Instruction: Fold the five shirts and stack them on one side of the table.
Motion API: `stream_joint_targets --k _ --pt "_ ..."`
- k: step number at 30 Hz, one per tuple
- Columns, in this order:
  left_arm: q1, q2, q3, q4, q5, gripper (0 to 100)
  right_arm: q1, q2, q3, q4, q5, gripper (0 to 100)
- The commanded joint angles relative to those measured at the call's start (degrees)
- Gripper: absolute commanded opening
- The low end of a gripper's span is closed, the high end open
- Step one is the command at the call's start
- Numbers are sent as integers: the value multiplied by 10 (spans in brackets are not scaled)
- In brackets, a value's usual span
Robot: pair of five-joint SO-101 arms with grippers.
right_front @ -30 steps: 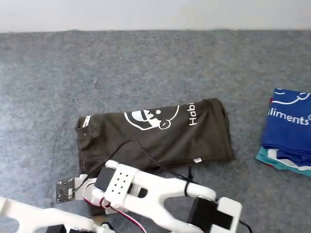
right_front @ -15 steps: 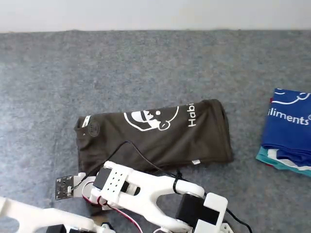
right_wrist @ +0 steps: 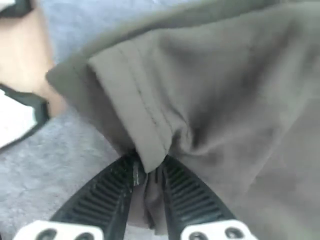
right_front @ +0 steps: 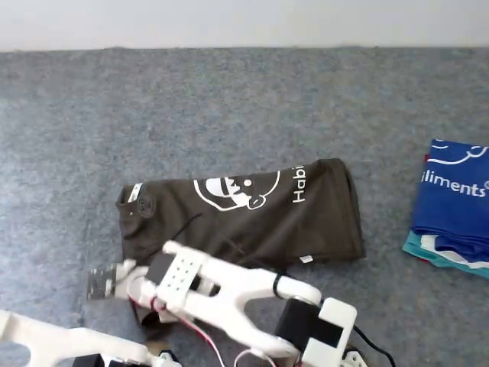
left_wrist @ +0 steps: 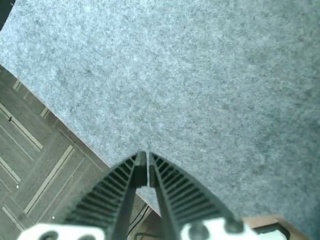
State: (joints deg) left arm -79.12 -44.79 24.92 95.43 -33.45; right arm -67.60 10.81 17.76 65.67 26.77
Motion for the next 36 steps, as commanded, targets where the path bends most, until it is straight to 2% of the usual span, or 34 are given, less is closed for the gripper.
stream_joint_targets --k 1,4,10,15,17,19,21,23,27,32,34,36 --pt "4 1 -26 4 -5 17 48 -46 -75 32 1 11" --pt "4 1 -26 4 -5 17 85 -48 -127 48 1 11" --pt "4 1 -26 4 -5 17 143 -22 -161 14 31 11" --pt "4 1 -25 5 -5 17 186 66 -240 2 -2 15" --pt "1 1 -24 5 -5 17 205 114 -292 11 -25 47" --pt "0 1 -23 5 -5 17 221 160 -351 43 -36 121" --pt "-1 1 -23 5 -5 17 227 197 -418 97 -43 187" --pt "-1 0 -23 5 -5 17 230 224 -499 166 -62 199" --pt "-1 0 -23 5 -5 17 226 251 -647 284 -65 199" --pt "1 0 -22 5 -4 17 192 274 -731 354 -65 186" --pt "2 0 -22 5 -4 17 172 284 -731 368 -65 122" --pt "2 0 -22 6 -4 17 161 298 -731 369 -65 17"
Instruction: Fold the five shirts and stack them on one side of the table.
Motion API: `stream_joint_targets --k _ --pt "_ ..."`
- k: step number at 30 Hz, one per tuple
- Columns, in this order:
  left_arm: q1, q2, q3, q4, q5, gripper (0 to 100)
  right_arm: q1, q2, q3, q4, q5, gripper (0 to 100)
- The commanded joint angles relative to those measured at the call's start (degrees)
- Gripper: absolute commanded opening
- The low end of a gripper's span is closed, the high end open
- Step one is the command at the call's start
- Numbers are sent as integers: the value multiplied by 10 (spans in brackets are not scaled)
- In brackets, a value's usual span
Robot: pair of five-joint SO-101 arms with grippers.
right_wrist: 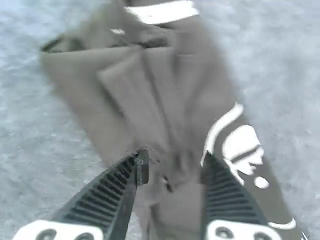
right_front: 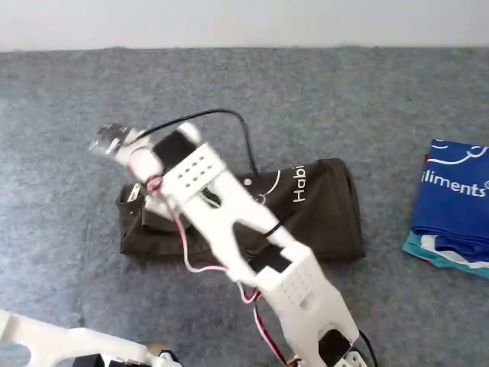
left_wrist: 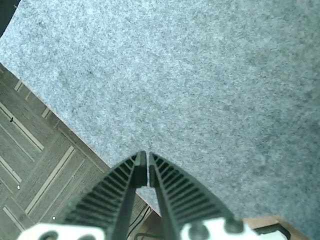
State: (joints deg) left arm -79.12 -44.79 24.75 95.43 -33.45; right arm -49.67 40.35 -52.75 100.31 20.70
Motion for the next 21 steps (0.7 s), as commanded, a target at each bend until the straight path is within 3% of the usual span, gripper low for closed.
stream_joint_targets --k 1,6,11,14,21 --pt "2 0 -21 10 -4 17 -20 10 -25 22 -4 2" --pt "2 0 -21 25 -4 17 -15 65 -28 6 7 9" --pt "-1 0 -21 25 -4 17 44 134 -30 -83 84 9" --pt "-1 0 -21 25 -4 17 86 143 -58 -116 90 9" --pt "4 0 -21 25 -4 17 71 137 -229 -9 90 9"
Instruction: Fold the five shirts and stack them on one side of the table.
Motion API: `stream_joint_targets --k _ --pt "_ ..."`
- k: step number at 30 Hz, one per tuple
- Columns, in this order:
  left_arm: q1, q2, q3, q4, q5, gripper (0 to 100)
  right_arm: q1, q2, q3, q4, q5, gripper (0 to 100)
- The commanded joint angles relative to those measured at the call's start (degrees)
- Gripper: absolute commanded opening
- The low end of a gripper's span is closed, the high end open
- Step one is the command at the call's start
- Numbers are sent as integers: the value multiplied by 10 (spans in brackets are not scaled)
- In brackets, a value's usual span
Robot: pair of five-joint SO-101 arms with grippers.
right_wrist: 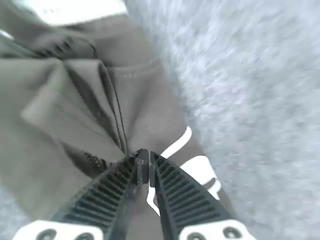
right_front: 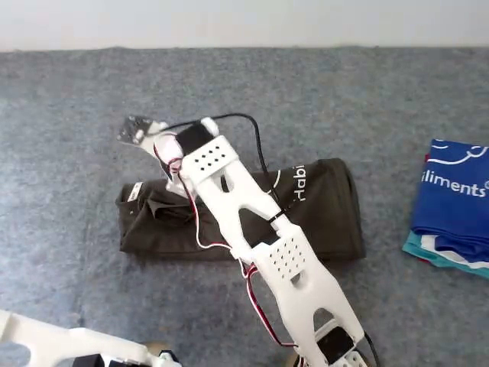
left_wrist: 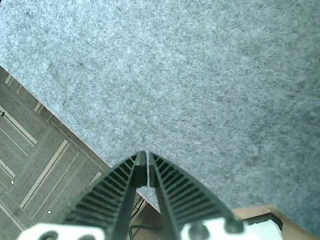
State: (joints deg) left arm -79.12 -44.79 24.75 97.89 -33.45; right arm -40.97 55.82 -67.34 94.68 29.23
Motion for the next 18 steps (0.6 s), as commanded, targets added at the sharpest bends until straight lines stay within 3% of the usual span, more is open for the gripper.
stream_joint_targets --k 1,11,14,18 --pt "4 0 -21 1 -4 17 -28 -18 -100 65 4 9" --pt "1 0 -21 1 -4 17 -120 -16 -26 62 -57 9" --pt "0 0 -21 1 -4 17 -87 -16 23 -9 -39 9" --pt "0 0 -21 1 -4 17 -22 -16 69 -154 43 9"
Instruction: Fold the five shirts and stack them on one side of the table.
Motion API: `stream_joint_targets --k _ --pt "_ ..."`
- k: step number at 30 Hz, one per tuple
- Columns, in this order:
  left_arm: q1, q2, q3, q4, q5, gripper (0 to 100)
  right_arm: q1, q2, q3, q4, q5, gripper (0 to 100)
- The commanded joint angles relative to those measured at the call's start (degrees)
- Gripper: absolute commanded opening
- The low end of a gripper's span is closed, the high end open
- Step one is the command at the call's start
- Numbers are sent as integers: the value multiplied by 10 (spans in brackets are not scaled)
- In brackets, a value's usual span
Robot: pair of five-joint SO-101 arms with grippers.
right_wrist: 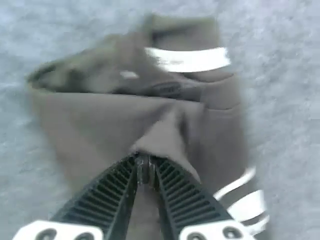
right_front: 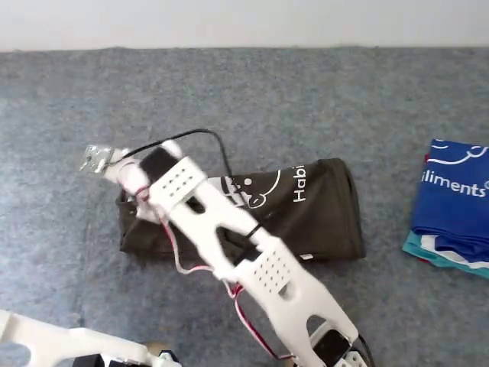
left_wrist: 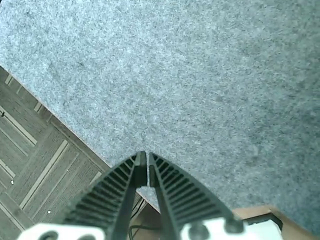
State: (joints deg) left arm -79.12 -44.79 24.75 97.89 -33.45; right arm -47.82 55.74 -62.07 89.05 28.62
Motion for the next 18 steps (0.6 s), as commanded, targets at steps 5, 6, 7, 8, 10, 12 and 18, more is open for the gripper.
stream_joint_targets --k 5,6,7,8,10,12,18 --pt "0 0 -21 1 -4 17 80 -24 21 -192 94 9" --pt "0 0 -21 1 -4 17 78 -28 15 -177 92 9" --pt "0 0 -21 1 -4 17 74 -32 6 -153 91 9" --pt "0 0 -21 1 -4 17 65 -36 -2 -124 91 9" --pt "0 0 -21 1 -4 17 46 -43 -16 -65 91 9" --pt "-1 0 -21 1 -4 17 27 -50 -33 -3 86 9" --pt "1 0 -21 1 -4 17 -24 -46 -77 140 11 9"
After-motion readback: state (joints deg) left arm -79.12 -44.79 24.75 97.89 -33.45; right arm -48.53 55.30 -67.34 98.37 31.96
